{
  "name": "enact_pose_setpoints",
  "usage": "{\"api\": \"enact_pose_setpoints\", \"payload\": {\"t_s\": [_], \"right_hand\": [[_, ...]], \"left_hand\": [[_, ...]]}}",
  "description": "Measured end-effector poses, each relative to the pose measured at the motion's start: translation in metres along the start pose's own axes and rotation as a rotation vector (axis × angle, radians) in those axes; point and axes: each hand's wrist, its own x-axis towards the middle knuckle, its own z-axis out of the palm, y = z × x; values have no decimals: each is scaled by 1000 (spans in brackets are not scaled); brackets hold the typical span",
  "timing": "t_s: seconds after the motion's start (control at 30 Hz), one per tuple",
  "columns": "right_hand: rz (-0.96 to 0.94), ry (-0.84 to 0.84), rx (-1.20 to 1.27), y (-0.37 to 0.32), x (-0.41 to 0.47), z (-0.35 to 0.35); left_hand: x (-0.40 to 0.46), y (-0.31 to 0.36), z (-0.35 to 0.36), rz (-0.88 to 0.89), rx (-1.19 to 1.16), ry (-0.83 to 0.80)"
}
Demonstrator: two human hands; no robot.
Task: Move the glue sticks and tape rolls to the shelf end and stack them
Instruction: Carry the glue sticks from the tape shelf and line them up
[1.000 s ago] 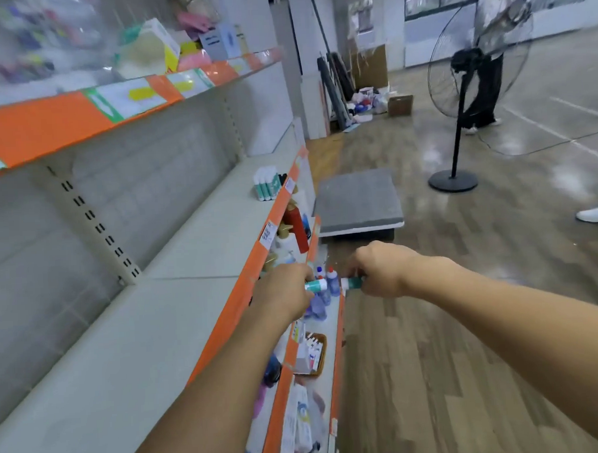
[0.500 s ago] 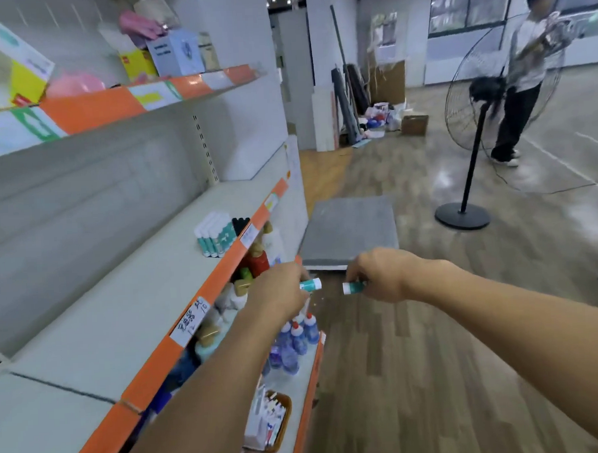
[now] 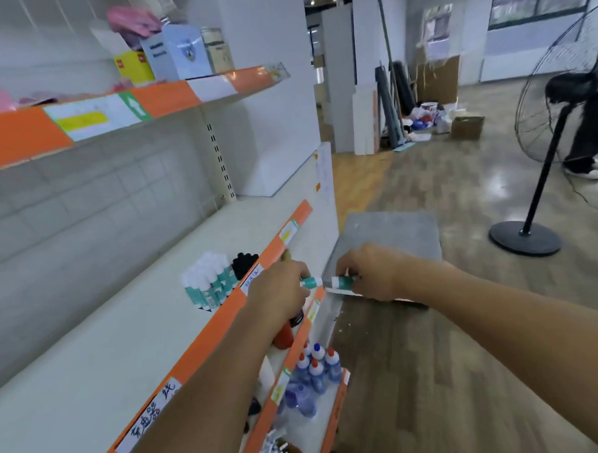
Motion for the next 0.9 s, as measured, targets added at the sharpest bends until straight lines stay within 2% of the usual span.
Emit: {"api": "enact_pose_setpoints", "payload": {"t_s": [0.23,0.43,0.6,0.9], "right_hand": [[-4,56,47,34,80,-28],[-53,49,79,47,147,-27],[-162,-22,80,52,211,-35],[-469,-99,211,38,296,-36]], "left_hand": [[86,-11,-10,-47,7,57],[121,-32,-24,-147,-26,94],[143,-48,-41,-241,-22,132],[149,-79,-58,-509,-119,225]]}}
